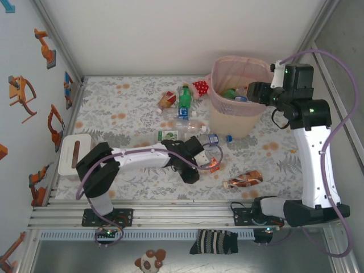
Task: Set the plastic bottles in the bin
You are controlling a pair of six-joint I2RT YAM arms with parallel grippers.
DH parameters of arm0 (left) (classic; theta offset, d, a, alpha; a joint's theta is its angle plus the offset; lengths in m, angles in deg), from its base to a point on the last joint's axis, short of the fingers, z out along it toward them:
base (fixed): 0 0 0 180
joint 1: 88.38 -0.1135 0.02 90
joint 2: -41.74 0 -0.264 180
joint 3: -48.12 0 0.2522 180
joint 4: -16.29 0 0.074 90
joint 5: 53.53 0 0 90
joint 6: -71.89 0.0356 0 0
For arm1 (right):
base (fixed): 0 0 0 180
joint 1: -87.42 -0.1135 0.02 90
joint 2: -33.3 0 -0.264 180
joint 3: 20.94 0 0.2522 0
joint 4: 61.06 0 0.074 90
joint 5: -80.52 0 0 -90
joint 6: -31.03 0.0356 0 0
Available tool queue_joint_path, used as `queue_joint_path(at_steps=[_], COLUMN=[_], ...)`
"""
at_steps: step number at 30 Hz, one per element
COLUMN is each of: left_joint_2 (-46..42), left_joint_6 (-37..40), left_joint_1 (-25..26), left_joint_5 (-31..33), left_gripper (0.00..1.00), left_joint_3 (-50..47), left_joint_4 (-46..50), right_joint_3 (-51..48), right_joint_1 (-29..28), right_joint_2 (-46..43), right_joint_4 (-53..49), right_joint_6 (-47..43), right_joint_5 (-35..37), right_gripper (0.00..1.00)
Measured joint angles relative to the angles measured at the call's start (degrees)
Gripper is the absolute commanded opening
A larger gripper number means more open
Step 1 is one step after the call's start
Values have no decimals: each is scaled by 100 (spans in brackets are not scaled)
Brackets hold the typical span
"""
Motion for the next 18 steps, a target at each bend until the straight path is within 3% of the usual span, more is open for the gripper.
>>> queue_joint_path(at_steps=[10,18], left_joint_2=[-1344,-2037], left_joint_6=[-286,-505], left_joint_1=[-621,-841], left_joint_5=[-317,-811], left_gripper=[22,22], left_joint_3=[-376,-490], left_joint_4=[-977,-1908], right_joint_3=[-669,-1397], right_joint_1=[0,0], right_joint_2=[-472,-868], right_joint_4=[730,1779], right_joint_6=[546,1244], right_joint_5=[-1078,-2245], right_gripper=[76,79])
